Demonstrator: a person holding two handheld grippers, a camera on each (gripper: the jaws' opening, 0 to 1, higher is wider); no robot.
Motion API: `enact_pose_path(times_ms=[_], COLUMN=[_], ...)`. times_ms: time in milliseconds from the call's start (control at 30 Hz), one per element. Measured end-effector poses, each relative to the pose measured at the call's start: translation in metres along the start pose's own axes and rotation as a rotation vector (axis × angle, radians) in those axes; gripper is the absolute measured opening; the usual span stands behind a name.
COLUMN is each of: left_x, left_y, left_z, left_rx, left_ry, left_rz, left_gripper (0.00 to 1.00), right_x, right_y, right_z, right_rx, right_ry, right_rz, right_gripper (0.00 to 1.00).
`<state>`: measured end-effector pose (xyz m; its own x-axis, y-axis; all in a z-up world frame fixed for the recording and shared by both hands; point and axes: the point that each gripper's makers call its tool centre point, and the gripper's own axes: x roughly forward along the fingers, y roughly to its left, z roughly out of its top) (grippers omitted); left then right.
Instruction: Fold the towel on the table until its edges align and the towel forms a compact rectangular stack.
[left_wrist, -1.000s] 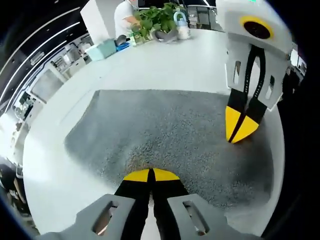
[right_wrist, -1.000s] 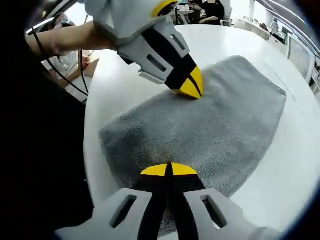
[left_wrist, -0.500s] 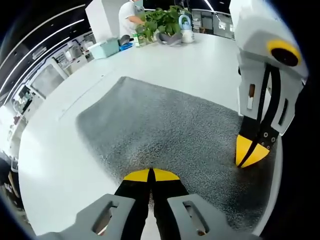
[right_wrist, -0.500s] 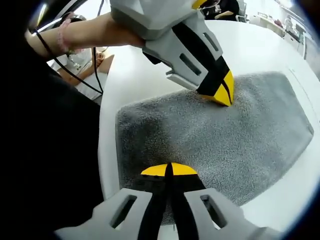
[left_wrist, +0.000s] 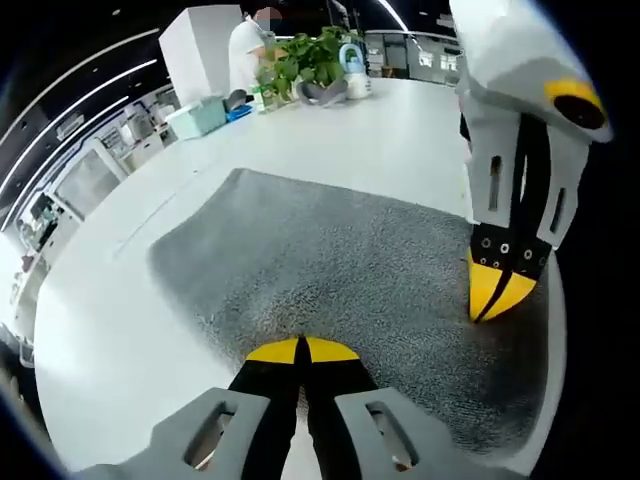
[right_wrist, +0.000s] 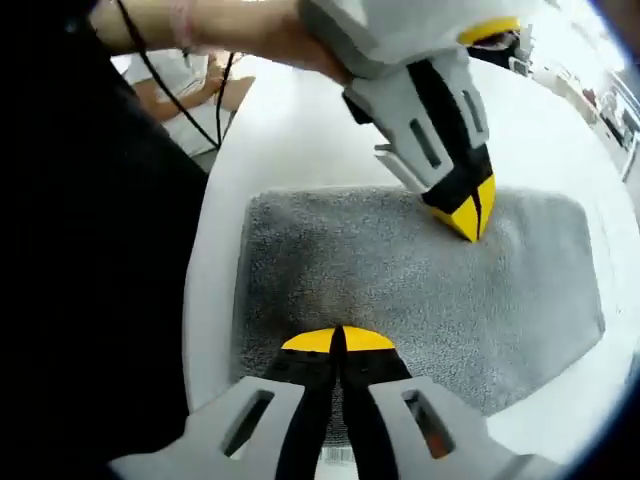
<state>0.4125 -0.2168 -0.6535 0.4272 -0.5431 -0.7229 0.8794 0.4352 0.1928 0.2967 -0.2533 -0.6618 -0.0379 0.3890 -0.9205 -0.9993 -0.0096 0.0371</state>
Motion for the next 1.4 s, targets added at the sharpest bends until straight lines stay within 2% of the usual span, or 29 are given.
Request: enact_pose_path(times_ms=[67, 133, 167, 233, 400, 500, 567, 633, 667, 733, 800, 833, 900, 1000, 1067, 1167, 1267, 1300, 1333, 1400], left_x=[0.000, 0.000, 0.001, 0.001, 0.001, 0.001, 0.000, -0.001, -0.001, -0.001, -0.001, -0.001, 0.000, 0.000, -0.001, -0.002, -0.006, -0.009, -0.012, -0.020], left_y=[-0.001, -0.002, -0.003, -0.005, -0.003, -0.003, -0.004, -0.004, -0.004, -0.004, -0.005, -0.006, -0.007, -0.008, -0.007, -0.006, -0.007, -0.008, -0.011, -0.016], left_z=[0.001, 0.002, 0.002, 0.002, 0.002, 0.002, 0.001, 0.001, 0.001, 0.001, 0.002, 0.003, 0.004, 0.004, 0.003, 0.004, 0.004, 0.005, 0.005, 0.003], left_rx=[-0.002, 0.060, 0.114, 0.155, 0.135, 0.086, 0.121, 0.120, 0.120, 0.123, 0.182, 0.202, 0.294, 0.357, 0.362, 0.350, 0.315, 0.336, 0.436, 0.554], left_ry=[-0.009, -0.018, -0.014, -0.014, -0.018, -0.032, -0.049, -0.065, -0.072, -0.083, -0.082, -0.071, -0.055, -0.051, -0.066, -0.100, -0.095, -0.091, -0.088, -0.081], left_rz=[-0.007, -0.011, -0.007, -0.011, -0.019, 0.004, 0.022, 0.036, 0.040, 0.055, 0.078, 0.084, 0.070, 0.050, 0.039, 0.014, -0.031, -0.038, -0.053, -0.071], left_gripper=[0.01, 0.01, 0.01, 0.01, 0.01, 0.01, 0.01, 0.01, 0.01, 0.01, 0.01, 0.01, 0.01, 0.01, 0.01, 0.01, 0.01, 0.01, 0.01, 0.01], right_x=[0.001, 0.002, 0.002, 0.003, 0.002, 0.001, 0.000, -0.001, -0.001, -0.002, -0.002, -0.002, -0.002, -0.004, -0.005, -0.007, -0.014, -0.017, -0.019, -0.028], right_y=[0.000, 0.001, 0.003, 0.002, 0.001, -0.001, -0.001, -0.001, -0.001, 0.001, 0.003, 0.003, 0.003, 0.000, 0.000, -0.002, -0.001, 0.000, 0.001, 0.002], right_z=[0.001, 0.003, 0.002, 0.002, 0.002, 0.005, 0.004, 0.004, 0.004, 0.007, 0.007, 0.006, 0.005, 0.007, 0.007, 0.006, 0.002, 0.000, -0.002, -0.011], right_rx=[-0.067, -0.154, -0.142, -0.176, -0.168, -0.137, -0.093, -0.089, -0.136, -0.304, -0.415, -0.416, -0.380, -0.350, -0.237, -0.158, -0.142, -0.141, -0.146, -0.182], right_ry=[0.020, 0.011, 0.015, 0.021, 0.017, -0.070, -0.128, -0.164, -0.174, -0.199, -0.214, -0.221, -0.229, -0.255, -0.296, -0.334, -0.338, -0.338, -0.337, -0.317], right_rz=[-0.012, -0.030, -0.033, -0.041, -0.053, -0.123, -0.157, -0.184, -0.214, -0.301, -0.367, -0.380, -0.380, -0.368, -0.336, -0.304, -0.298, -0.301, -0.304, -0.330], right_gripper=[0.00, 0.00, 0.00, 0.00, 0.00, 0.00, 0.00, 0.00, 0.00, 0.00, 0.00, 0.00, 0.00, 0.00, 0.00, 0.00, 0.00, 0.00, 0.00, 0.00])
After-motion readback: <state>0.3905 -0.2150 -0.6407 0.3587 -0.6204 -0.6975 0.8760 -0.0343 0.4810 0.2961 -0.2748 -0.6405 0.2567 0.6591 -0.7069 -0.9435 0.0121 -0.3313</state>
